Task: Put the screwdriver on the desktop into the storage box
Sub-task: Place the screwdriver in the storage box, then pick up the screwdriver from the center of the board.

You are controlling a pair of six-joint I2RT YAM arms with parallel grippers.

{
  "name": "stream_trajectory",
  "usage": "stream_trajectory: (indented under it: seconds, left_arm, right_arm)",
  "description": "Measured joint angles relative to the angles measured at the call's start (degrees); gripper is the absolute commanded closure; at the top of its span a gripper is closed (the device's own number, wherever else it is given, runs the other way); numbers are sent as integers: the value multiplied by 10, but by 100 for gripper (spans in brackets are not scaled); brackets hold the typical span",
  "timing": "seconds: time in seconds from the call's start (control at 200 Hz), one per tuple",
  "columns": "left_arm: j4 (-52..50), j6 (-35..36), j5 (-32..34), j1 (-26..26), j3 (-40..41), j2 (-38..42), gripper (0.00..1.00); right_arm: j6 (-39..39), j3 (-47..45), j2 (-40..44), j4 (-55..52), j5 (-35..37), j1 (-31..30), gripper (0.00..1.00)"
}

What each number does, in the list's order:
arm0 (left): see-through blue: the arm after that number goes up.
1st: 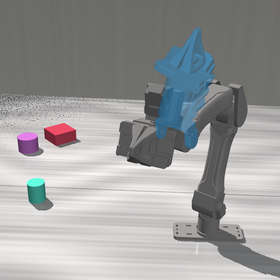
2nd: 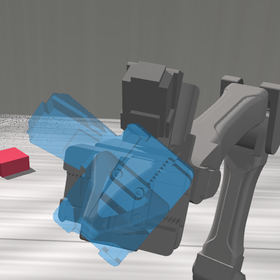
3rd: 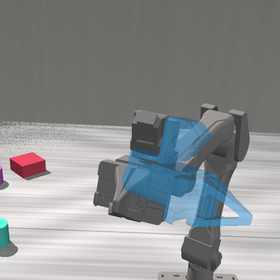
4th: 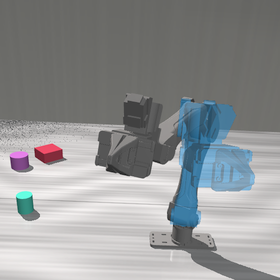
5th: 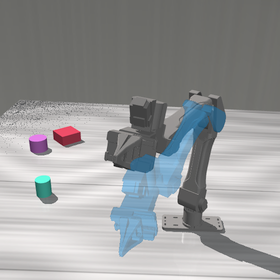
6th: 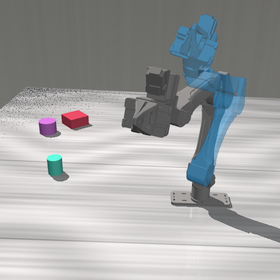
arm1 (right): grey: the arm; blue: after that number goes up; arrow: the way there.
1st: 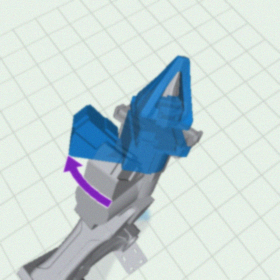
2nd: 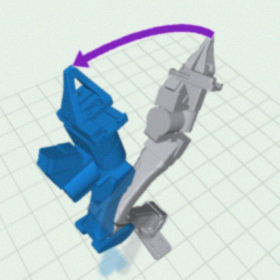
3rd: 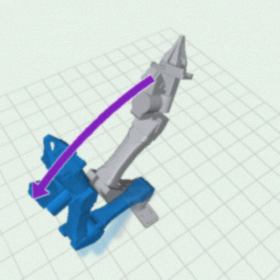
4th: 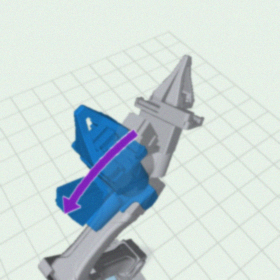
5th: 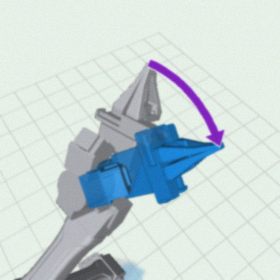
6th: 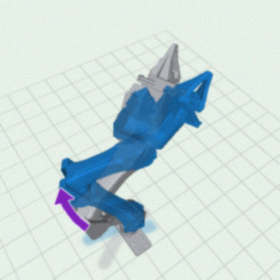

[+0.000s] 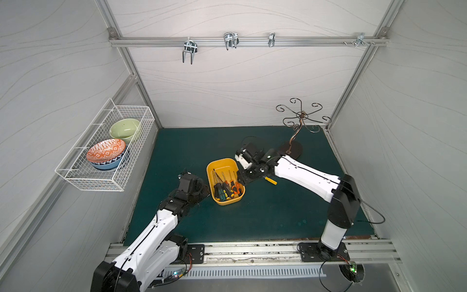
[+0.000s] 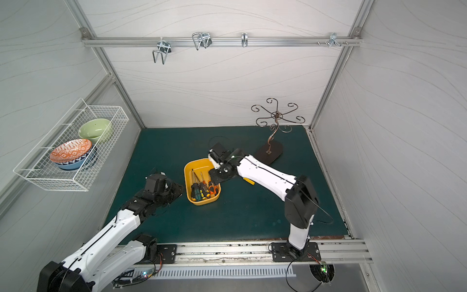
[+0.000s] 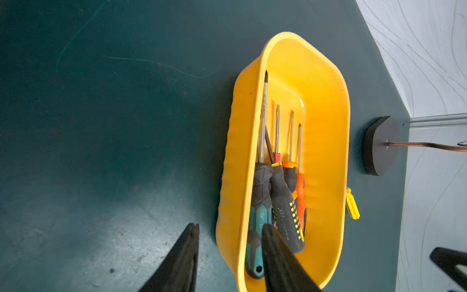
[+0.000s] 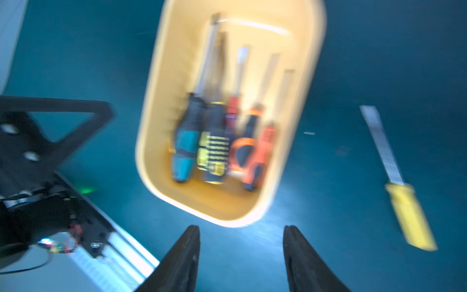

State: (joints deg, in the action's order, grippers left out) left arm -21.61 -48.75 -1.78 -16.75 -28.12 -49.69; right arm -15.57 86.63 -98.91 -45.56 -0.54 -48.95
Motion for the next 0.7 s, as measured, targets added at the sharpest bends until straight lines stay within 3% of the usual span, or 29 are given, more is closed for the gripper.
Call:
stream_trajectory:
  seconds: [0.175,0.7]
  left_arm:
    - [0,3,-4,2,0,0,56]
    - [0,3,-6,2,0,1,56]
  right_arm:
    - [85,-87,0,-1,7,89,39]
    - [146,-94,-81,-3,79,121,44]
